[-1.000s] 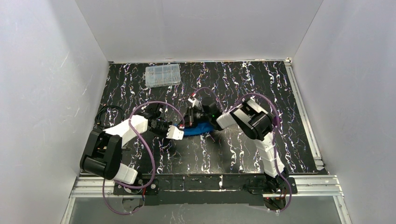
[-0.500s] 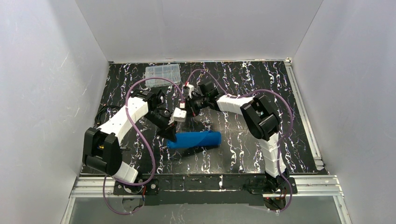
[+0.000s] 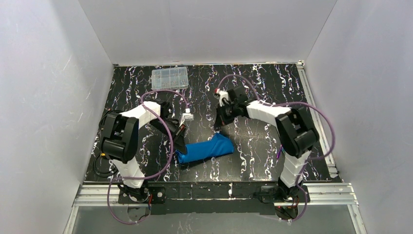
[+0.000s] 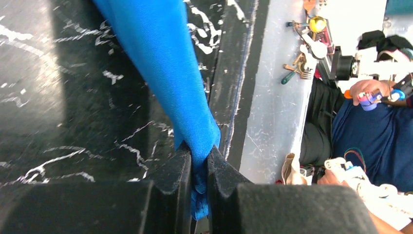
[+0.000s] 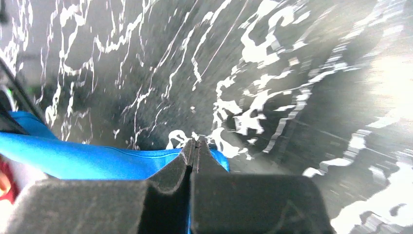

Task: Fold the napkin into a case and place the utensils inside
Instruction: Turn over the smaller rectangle-folded napkin at the center of the board.

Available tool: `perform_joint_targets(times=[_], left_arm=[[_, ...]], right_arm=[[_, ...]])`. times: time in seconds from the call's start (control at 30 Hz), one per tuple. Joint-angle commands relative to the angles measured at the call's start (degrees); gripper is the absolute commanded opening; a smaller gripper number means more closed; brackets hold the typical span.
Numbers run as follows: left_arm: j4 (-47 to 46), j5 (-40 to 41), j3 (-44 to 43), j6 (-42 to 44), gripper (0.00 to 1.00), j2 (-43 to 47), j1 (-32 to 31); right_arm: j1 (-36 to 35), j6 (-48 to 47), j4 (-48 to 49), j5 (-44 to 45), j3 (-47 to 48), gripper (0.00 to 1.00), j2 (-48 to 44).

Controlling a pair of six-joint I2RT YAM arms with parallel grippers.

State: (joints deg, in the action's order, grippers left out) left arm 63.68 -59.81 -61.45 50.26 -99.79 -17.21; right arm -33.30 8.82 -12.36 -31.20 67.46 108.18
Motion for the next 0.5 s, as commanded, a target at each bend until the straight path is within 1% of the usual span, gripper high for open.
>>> perform_joint_targets(times=[0.0,0.07,0.13,0.2,0.27,0.37,0.4,0.47], left_arm=[[-3.0,5.1,-0.8,-7.1,0.0,-0.2,2.5],[-3.5,6.7,-0.3,-7.9,0.0,-0.1,3.4],[-3.1,8.9,0.0,-7.3,0.0,-0.7,3.6],[-4.4,13.2,0.0,-8.8,0.0,-2.4,3.6],[-4.6,15.3,-0.8,-9.6,0.0,-4.6,4.1],[-6.7,19.0,-1.3,-11.9,0.0,-6.5,4.5],[-7.0,19.6,-1.5,-12.2,0.02,-7.0,4.7],[-8.7,21.5,-1.6,-13.4,0.12,-6.9,5.3]], right_arm=[[0.4,1.5,4.0,13.8,-0.4,0.01,-7.6],[0.4,1.6,5.5,14.2,-1.4,0.01,-9.2],[0.4,2.9,9.3,10.2,-3.2,0.01,-10.5],[-0.5,4.2,13.6,1.9,-4.3,0.01,-10.5],[-2.5,5.9,18.0,-5.6,-6.0,0.01,-9.6],[-6.0,12.4,29.3,-14.6,-9.0,0.01,-6.4],[-7.3,15.8,33.7,-16.1,-9.7,0.01,-5.2],[-9.8,18.8,39.2,-18.5,-10.1,0.01,-2.8]])
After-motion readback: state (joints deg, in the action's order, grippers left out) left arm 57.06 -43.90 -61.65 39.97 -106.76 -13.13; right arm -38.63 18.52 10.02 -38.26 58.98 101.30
